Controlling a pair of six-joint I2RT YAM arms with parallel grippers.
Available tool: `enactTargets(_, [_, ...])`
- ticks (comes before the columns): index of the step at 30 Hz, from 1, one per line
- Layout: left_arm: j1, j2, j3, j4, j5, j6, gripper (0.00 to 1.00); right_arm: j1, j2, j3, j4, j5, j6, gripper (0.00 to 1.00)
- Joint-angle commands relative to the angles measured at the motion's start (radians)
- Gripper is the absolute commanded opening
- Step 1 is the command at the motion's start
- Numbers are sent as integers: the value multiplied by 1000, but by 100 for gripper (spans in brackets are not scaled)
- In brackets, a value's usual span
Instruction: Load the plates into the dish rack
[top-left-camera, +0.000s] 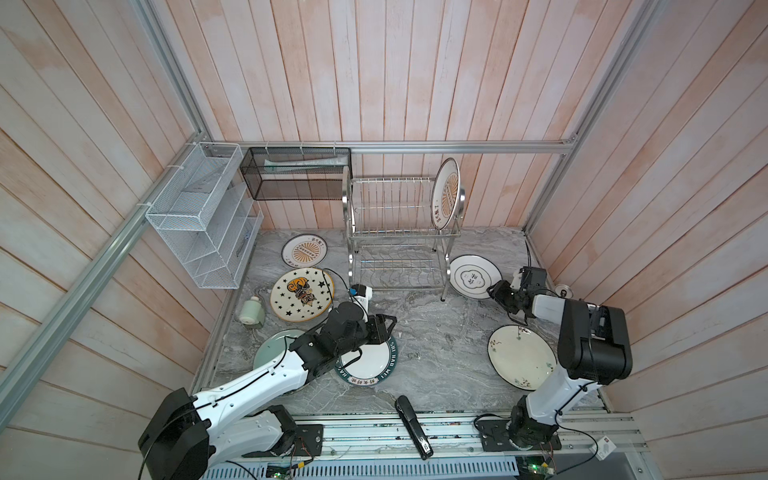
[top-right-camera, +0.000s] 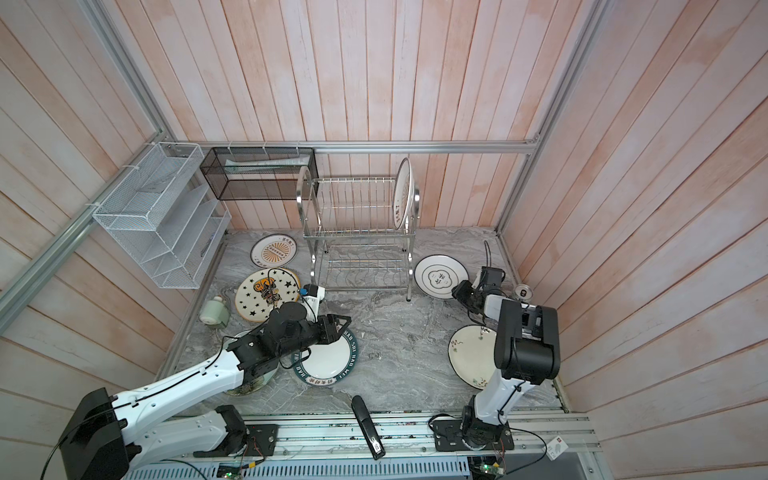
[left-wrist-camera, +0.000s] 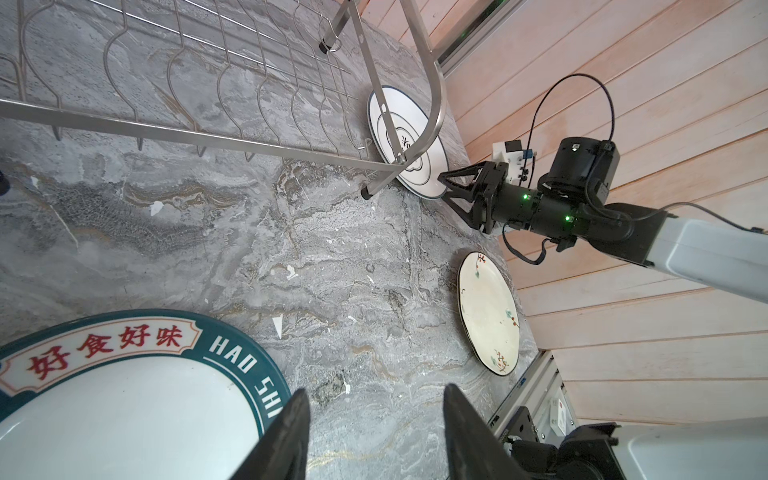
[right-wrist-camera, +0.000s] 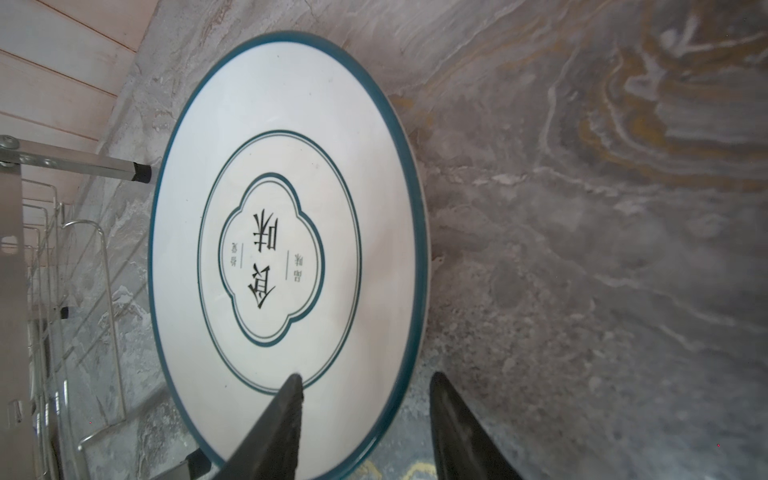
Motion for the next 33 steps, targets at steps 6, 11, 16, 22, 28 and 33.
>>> enactTargets(6, [-4, 4, 5, 2, -15, -1, 53, -11, 31, 24, 32, -48, 4, 48])
enactTargets(11, [-4, 5, -1, 6, -15, -6, 53, -11, 42, 26, 39, -58, 4, 46])
enactTargets(16, [-4, 8, 1, 8, -14, -6, 53, -15, 61, 29, 53, -80, 8, 41])
enactTargets(22, [-4, 11, 1, 7, -15, -5, 53, -16, 80, 25, 72, -90, 16, 38])
enactTargets(28, [-4, 11, 0, 8, -13, -6, 53, -23, 94, 19, 88, -103, 34, 31])
enactTargets(33, [-4, 8, -1, 5, -15, -6, 53, -33, 91, 11, 104, -112, 47, 27])
